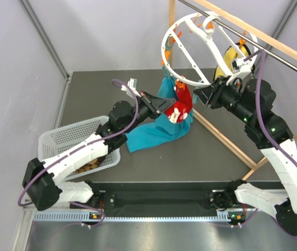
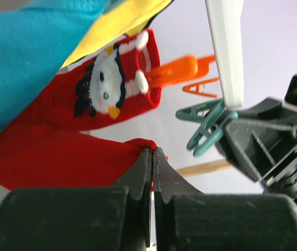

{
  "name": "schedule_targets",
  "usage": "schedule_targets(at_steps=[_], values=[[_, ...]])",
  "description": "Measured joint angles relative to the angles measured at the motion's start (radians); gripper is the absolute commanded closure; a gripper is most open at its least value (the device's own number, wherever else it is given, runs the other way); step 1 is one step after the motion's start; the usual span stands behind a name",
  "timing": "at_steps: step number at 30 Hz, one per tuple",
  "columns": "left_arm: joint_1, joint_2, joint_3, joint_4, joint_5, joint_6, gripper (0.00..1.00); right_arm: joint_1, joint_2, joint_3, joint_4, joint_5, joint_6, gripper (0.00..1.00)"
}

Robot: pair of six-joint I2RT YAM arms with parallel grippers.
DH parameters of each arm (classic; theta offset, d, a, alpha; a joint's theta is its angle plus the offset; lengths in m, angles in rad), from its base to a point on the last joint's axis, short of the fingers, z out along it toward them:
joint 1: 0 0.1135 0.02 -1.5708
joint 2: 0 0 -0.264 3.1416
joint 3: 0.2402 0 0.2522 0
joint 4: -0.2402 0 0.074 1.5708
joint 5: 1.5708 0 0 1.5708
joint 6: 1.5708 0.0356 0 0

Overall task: Clip the socks to the hanger
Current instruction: Place the sock in the bin.

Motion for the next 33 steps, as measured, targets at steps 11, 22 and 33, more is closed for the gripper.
schedule_targets(at_steps=[11, 22, 33], values=[[-0.017, 0.069, 0.089, -0.077, 0.002, 0.06, 1.0, 0.0, -0.005, 0.0, 0.002, -0.003, 0.019, 1.0], [-0.061, -0.078, 0.089, -0.433, -0.105, 0.34, 1.0, 0.0, -0.005, 0.0, -0.011, 0.024, -0.007, 1.0], [-0.063, -0.403, 0.145, -1.25, -0.695, 0.323, 1.0, 0.0, -0.006, 0.001, -0.019, 0.043, -0.045, 1.0]])
